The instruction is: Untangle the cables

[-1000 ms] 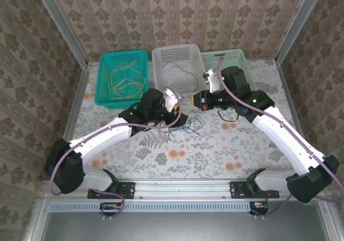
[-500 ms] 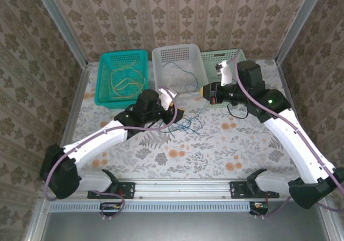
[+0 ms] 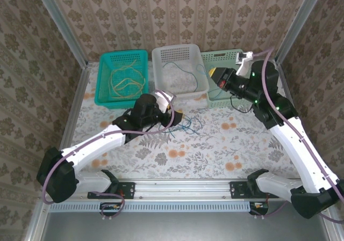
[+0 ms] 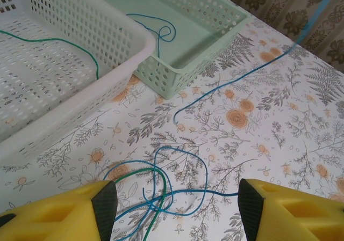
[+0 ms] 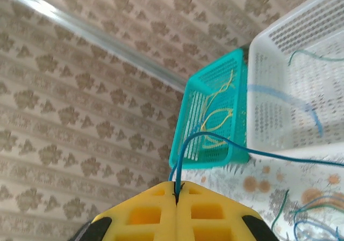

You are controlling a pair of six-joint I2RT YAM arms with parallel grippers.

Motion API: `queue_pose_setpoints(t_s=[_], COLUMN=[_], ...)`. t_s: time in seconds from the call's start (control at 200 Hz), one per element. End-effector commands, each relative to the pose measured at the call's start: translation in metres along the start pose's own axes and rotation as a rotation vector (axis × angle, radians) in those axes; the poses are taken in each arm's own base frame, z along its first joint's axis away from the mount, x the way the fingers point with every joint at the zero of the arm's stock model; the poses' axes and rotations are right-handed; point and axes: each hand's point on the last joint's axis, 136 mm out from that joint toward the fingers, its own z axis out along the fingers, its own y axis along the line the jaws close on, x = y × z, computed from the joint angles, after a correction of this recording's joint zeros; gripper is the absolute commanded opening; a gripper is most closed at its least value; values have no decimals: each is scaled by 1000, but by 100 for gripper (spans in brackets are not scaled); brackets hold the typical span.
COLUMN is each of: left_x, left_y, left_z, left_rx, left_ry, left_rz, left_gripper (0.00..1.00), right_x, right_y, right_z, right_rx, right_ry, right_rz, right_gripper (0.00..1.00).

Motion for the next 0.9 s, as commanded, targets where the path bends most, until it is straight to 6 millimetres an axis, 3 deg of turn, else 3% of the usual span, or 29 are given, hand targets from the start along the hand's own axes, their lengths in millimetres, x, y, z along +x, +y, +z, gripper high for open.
queue_pose_setpoints(t_s=[0.0,0.255,0.535,0.58,0.6,0.715,0.895], left_x=[-3,4,11,11,12,15,18], left_y=[-2,2,9,10,10,12,16], left_z=[-4,-11,-21,-22,-23,-25,-29], left_rx=[-3,-28,-66,-71,-73,-83,-103], left_ry=[-30,-35,-32,-34,-33,-30,-31], left_rz=[-1,-9,-3,-3,-4,-8,-13], left_gripper=[64,65,65,65,65,65,65], right_x=[-47,-96,-140,-144,-145,-149,-141], right_y=[9,-29,-49,-51,-62,-84,-122], right_z=[-19,-13,11,13,22,37,54], right_rx=[1,3,109,120,144,219,314], right_ry=[-144,-285,-282,-274,-254,-208,-152], right_rz=[26,217,88,59,61,16,13], right_gripper=[0,0,0,0,0,0,0])
